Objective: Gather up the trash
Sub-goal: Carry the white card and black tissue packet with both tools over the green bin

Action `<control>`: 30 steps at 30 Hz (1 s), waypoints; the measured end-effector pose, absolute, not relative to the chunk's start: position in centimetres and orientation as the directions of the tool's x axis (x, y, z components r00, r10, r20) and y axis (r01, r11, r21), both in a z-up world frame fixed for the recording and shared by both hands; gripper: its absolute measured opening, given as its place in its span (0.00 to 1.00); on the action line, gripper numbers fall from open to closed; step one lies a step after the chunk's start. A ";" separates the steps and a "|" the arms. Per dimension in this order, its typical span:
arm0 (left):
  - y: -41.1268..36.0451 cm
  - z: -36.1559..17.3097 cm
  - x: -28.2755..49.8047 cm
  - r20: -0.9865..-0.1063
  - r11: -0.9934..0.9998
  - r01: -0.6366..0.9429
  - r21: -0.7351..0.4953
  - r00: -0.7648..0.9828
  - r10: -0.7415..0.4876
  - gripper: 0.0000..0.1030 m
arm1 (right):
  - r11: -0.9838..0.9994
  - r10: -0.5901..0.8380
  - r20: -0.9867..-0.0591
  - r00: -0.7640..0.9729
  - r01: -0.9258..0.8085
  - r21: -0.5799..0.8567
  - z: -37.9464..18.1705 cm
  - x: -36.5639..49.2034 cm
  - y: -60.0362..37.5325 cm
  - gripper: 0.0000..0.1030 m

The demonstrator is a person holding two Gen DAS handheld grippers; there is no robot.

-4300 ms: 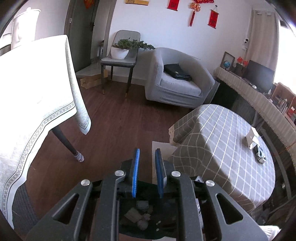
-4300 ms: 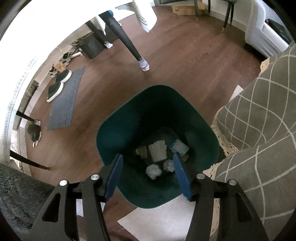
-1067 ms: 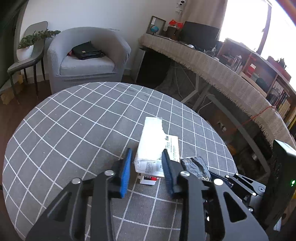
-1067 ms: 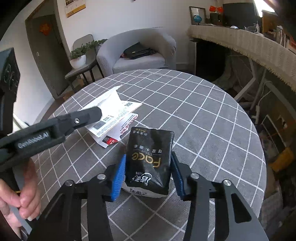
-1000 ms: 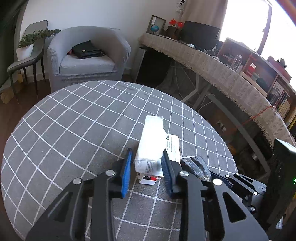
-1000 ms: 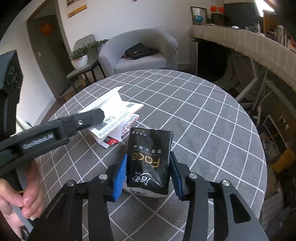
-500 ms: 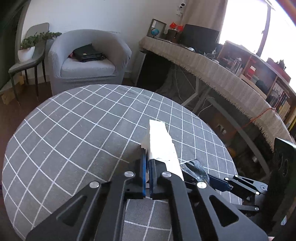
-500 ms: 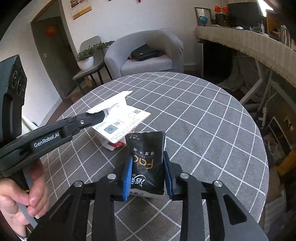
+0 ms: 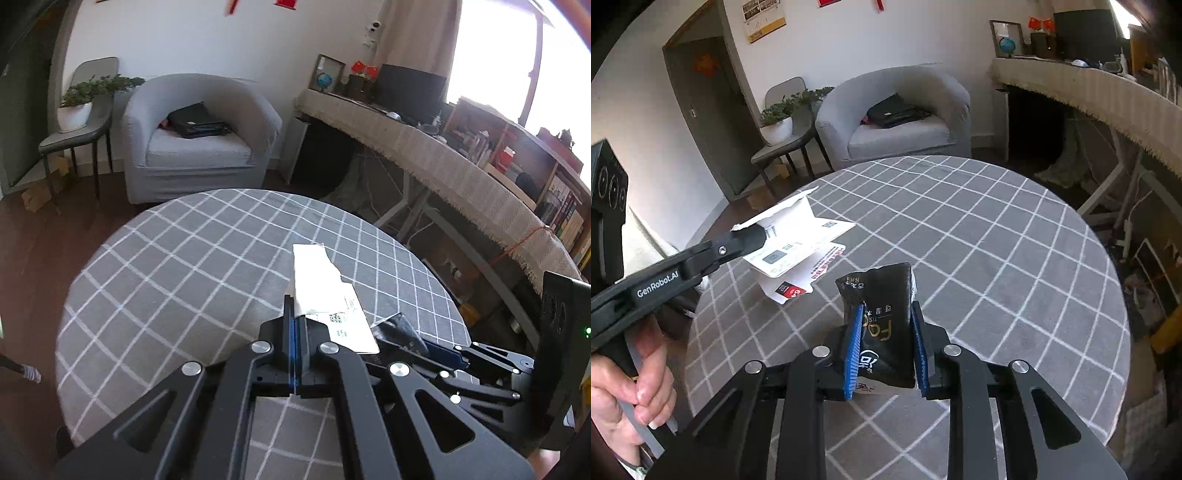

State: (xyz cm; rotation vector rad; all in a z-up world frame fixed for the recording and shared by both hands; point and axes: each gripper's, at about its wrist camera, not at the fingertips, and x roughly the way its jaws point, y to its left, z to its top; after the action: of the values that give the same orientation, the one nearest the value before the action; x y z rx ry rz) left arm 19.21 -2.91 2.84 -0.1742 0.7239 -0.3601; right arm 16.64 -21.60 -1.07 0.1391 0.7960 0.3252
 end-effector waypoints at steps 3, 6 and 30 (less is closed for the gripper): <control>-1.5 3.2 18.6 -0.616 0.932 0.232 -0.279 0.702 -0.359 0.01 | 0.931 0.366 -0.669 0.647 -0.257 0.260 -0.5 16.4 -20.6 0.24; 0.2 3.6 17.6 -0.617 0.940 0.207 -0.271 0.712 -0.335 0.01 | 0.926 0.377 -0.659 0.650 -0.281 0.252 0.4 16.0 -19.5 0.24; 15.6 4.2 5.6 -0.656 0.975 -0.016 -0.220 0.742 -0.136 0.01 | 0.801 0.566 -0.646 0.513 -0.529 0.282 2.9 12.9 -5.8 0.24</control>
State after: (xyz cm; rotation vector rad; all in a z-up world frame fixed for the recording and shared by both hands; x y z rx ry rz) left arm 5.56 15.63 4.20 -0.2182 0.7333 -0.0660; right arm 12.93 -5.78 2.90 0.0511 0.7953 0.6585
